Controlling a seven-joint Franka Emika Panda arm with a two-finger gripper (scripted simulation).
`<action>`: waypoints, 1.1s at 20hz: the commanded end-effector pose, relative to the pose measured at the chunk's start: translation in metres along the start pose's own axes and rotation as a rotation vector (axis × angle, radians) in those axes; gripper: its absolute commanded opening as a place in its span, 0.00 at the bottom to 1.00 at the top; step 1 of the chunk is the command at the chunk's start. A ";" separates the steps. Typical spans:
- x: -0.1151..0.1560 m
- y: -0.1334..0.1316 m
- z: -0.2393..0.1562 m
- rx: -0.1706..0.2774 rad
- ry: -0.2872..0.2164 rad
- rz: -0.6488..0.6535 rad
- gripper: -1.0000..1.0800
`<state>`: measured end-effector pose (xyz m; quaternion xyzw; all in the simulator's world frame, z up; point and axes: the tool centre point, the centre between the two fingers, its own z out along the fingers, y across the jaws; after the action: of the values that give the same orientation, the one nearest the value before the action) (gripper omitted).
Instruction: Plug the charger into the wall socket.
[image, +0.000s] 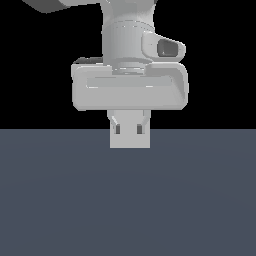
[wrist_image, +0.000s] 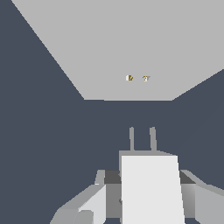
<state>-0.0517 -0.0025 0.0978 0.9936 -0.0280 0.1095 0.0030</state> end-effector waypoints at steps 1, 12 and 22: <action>0.002 -0.002 -0.001 -0.002 0.000 0.009 0.00; 0.005 -0.003 -0.001 -0.003 -0.001 0.011 0.00; 0.037 -0.002 0.006 -0.003 -0.001 0.011 0.00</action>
<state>-0.0202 -0.0019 0.0999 0.9935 -0.0335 0.1090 0.0038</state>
